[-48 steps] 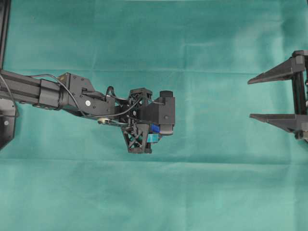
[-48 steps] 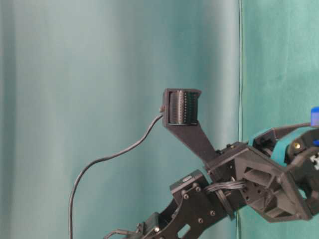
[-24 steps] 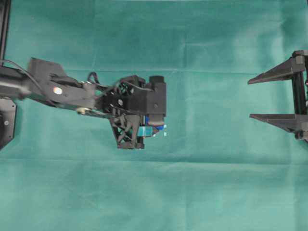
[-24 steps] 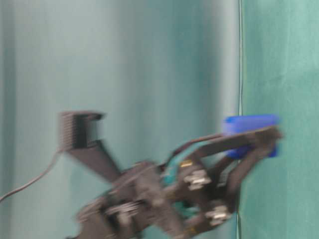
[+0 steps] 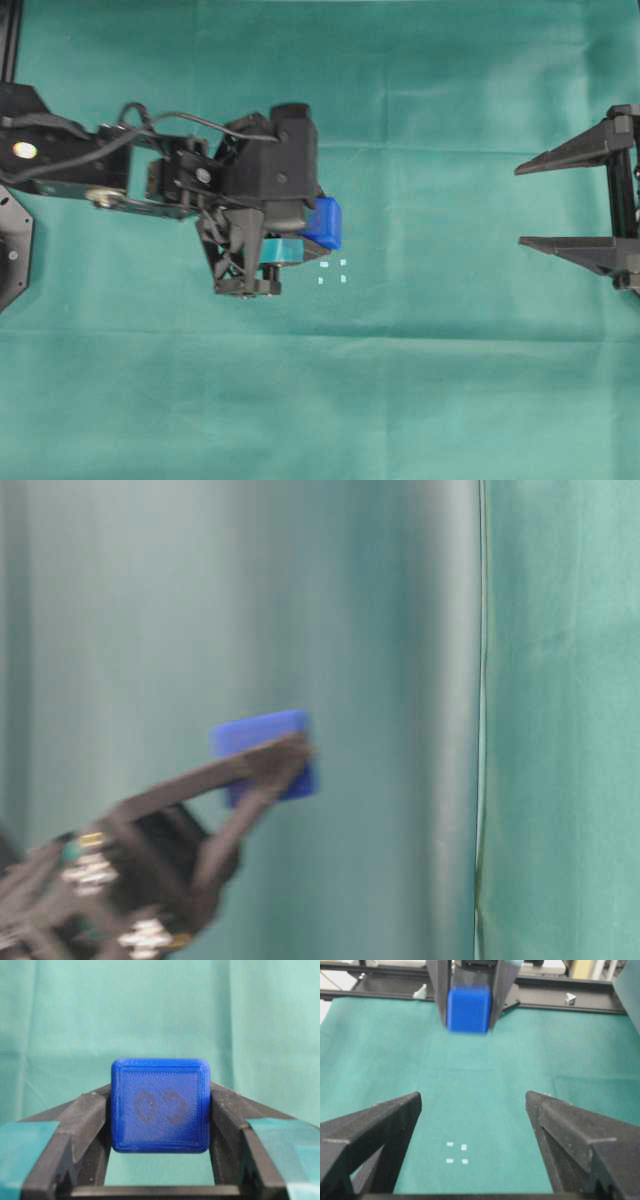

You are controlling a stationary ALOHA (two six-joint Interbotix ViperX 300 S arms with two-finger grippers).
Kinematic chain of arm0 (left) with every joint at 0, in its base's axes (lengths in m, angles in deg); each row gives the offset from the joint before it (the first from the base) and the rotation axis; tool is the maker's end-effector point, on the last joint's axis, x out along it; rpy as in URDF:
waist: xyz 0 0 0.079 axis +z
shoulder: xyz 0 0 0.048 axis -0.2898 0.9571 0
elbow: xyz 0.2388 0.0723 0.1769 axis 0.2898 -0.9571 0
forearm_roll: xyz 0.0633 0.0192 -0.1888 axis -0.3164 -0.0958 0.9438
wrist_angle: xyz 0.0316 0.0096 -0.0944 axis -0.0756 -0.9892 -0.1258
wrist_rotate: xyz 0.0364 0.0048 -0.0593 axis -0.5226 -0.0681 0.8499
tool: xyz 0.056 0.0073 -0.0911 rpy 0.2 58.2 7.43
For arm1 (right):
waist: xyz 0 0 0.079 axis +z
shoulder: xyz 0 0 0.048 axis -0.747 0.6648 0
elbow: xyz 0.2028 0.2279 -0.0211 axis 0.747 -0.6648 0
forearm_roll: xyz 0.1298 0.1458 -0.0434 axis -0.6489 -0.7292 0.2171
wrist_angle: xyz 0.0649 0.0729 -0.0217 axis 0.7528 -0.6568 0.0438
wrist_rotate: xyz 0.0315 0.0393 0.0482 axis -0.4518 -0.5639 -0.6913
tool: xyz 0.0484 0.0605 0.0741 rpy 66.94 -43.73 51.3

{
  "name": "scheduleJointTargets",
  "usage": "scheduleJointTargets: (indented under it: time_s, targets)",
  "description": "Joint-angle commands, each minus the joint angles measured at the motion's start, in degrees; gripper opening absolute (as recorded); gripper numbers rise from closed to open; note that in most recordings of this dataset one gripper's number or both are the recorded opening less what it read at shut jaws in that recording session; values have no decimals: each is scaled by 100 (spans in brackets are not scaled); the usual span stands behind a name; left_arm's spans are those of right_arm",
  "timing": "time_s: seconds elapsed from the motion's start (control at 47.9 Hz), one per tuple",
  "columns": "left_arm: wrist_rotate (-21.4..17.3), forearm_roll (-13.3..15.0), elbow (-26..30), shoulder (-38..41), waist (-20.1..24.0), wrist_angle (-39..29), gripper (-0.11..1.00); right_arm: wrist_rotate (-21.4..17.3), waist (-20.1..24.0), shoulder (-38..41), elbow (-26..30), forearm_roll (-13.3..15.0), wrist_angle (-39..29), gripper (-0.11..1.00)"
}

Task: Handover the blue block to the right arm after grasping it with the left arm, then place it in the designated position.
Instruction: 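Lift the cube with the left gripper and rotate it toward the right arm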

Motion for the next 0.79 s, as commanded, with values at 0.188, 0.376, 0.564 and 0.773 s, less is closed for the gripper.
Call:
scheduleJointTargets:
  time_s: [0.188, 0.376, 0.564, 0.773]
  targets:
    - [-9, -26, 308, -466, 0, -229, 46, 9, -9, 26, 114, 9, 26, 93]
    - [-9, -26, 264, -501, 0, -229, 46, 9, 0, 26, 114, 9, 26, 93]
    - [-9, -26, 264, -510, 9, -229, 46, 9, -9, 26, 114, 9, 26, 93]
    - [-9, -26, 264, -510, 9, -229, 46, 9, -9, 26, 123, 9, 26, 93]
